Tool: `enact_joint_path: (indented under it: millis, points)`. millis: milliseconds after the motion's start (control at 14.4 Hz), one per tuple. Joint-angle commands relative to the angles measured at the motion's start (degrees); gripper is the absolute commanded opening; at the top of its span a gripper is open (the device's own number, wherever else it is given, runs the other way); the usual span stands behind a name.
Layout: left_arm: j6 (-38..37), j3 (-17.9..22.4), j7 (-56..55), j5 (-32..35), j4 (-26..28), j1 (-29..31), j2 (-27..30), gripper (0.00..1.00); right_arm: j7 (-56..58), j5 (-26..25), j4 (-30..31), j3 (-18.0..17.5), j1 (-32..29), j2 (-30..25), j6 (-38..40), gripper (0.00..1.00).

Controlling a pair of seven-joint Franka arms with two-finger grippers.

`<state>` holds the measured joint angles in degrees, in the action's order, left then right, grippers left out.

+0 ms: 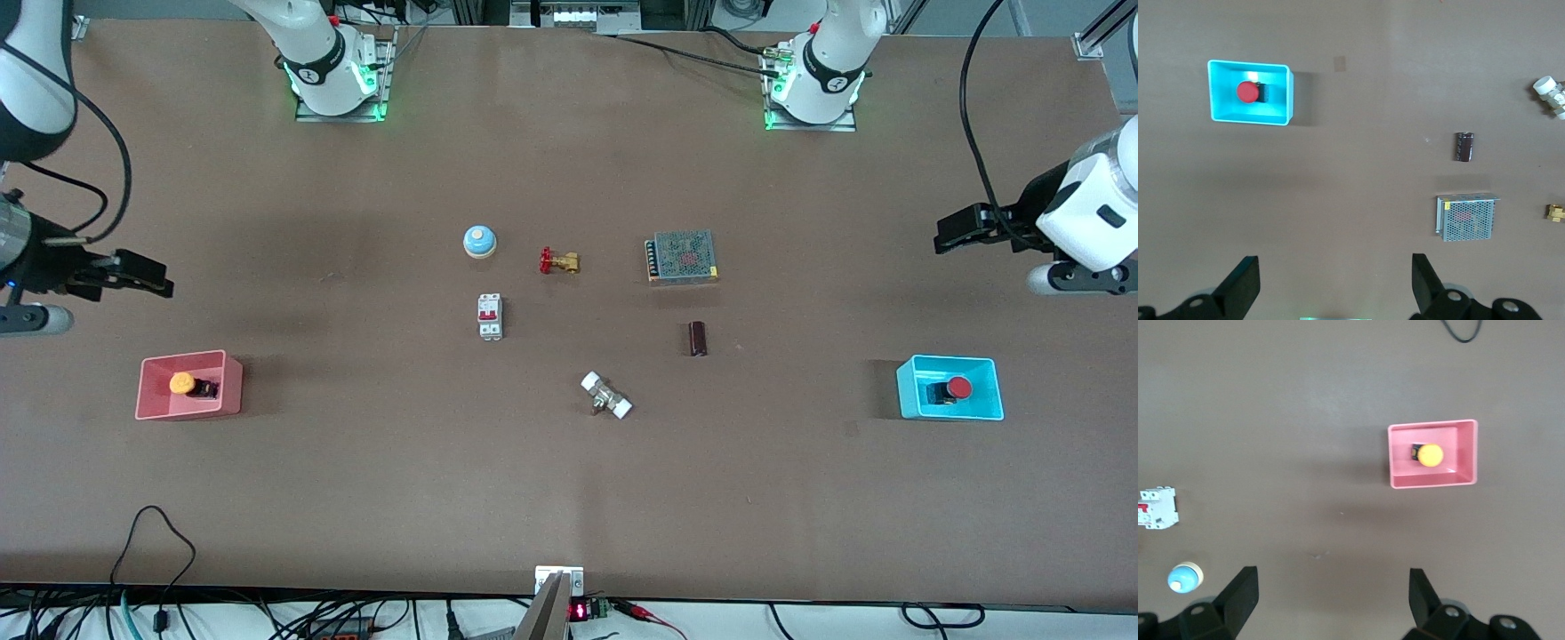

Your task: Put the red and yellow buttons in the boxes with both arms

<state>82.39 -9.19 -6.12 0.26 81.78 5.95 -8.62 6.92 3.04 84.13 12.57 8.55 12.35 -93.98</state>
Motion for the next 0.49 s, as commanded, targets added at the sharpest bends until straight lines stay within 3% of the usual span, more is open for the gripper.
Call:
enact_joint_path:
  millis: [0, 418]
  points:
    - [0.3, 3.5, 1.4, 0.3, 5.5, -2.9, 5.5, 1.0, -2.6, -2.2, 4.5, -2.9, -2.2, -5.0, 0.5, 1.0]
    - [0.3, 8.8, 3.4, 0.2, 11.0, -6.3, 12.6, 1.0, -4.7, -4.4, 6.1, -2.9, -2.1, -6.9, 0.1, 1.0]
